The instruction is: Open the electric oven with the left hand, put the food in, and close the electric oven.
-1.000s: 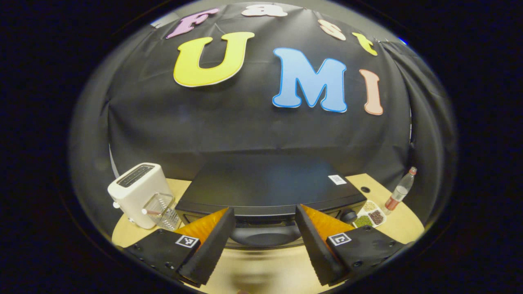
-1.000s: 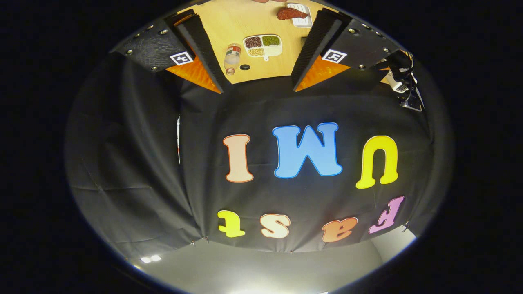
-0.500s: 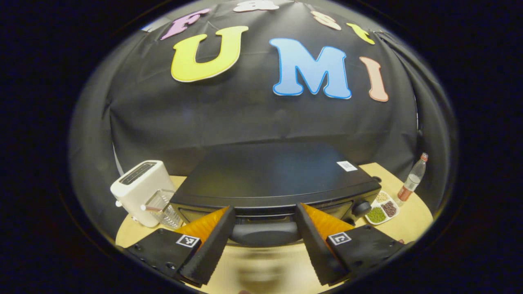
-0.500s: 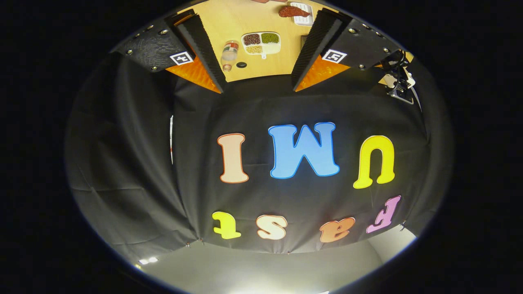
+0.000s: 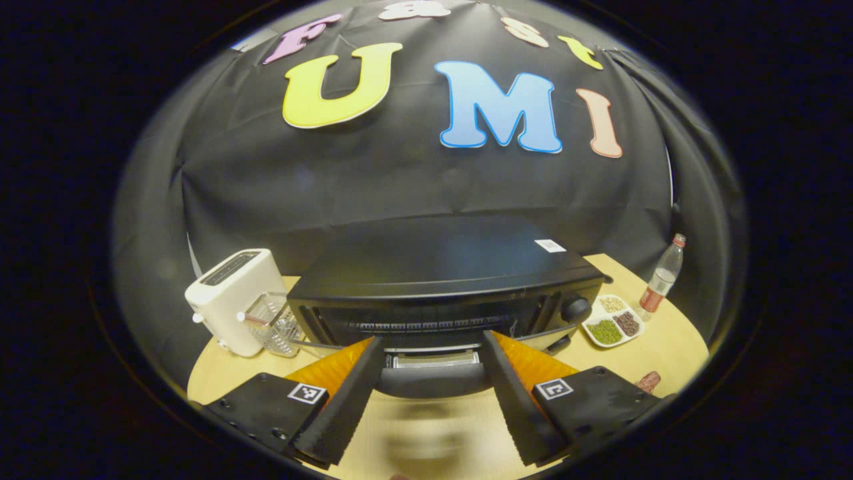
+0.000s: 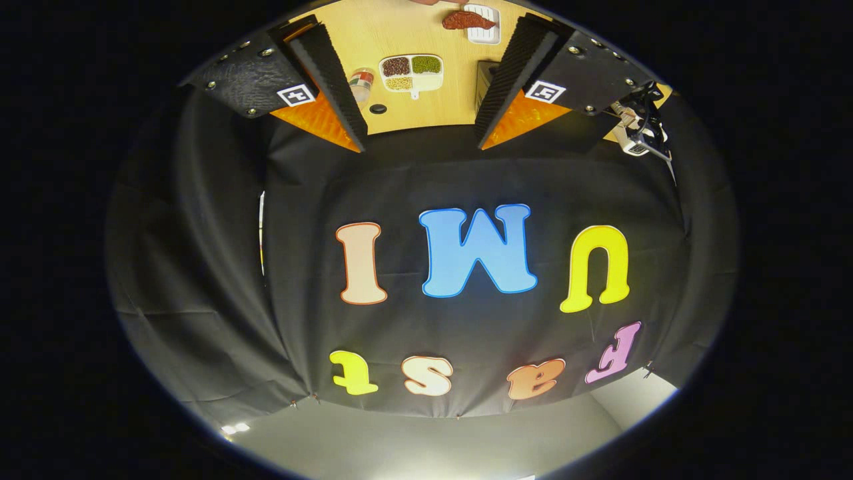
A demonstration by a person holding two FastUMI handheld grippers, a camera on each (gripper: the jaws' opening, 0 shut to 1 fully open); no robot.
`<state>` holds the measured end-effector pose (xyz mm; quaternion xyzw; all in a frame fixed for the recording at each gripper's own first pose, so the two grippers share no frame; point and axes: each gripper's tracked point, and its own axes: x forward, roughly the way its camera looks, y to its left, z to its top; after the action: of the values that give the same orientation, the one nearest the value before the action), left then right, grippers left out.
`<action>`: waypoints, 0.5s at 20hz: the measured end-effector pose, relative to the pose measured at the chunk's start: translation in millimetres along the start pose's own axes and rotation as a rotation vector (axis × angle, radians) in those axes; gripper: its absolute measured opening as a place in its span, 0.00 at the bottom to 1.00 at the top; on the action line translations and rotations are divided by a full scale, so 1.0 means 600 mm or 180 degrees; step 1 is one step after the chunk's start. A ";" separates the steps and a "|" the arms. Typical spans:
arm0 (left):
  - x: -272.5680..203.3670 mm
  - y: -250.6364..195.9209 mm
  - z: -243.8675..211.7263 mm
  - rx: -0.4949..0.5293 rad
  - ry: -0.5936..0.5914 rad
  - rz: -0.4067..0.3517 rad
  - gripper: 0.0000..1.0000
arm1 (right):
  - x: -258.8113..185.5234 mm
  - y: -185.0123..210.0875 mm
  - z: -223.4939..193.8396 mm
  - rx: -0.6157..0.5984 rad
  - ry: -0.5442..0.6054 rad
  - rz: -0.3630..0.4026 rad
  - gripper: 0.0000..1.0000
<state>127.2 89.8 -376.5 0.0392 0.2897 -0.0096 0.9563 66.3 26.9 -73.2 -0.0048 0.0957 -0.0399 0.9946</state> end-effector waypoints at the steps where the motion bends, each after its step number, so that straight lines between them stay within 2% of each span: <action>1: -0.007 0.000 -0.009 -0.0029 0.0012 -0.0012 0.98 | -0.003 0.004 -0.003 -0.0001 0.0016 0.0021 0.99; 8: -0.036 -0.007 -0.057 -0.0068 0.0113 0.0004 1.00 | -0.013 0.015 -0.003 -0.0019 -0.0030 0.0138 0.99; 10: -0.045 -0.009 -0.076 -0.0029 0.0166 0.0001 0.99 | -0.012 0.013 -0.017 -0.0018 0.0056 0.0130 0.99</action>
<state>79.1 87.8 -399.5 0.0352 0.3146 -0.0071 0.9485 57.8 35.1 -81.9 -0.0052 0.1046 -0.0194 0.9943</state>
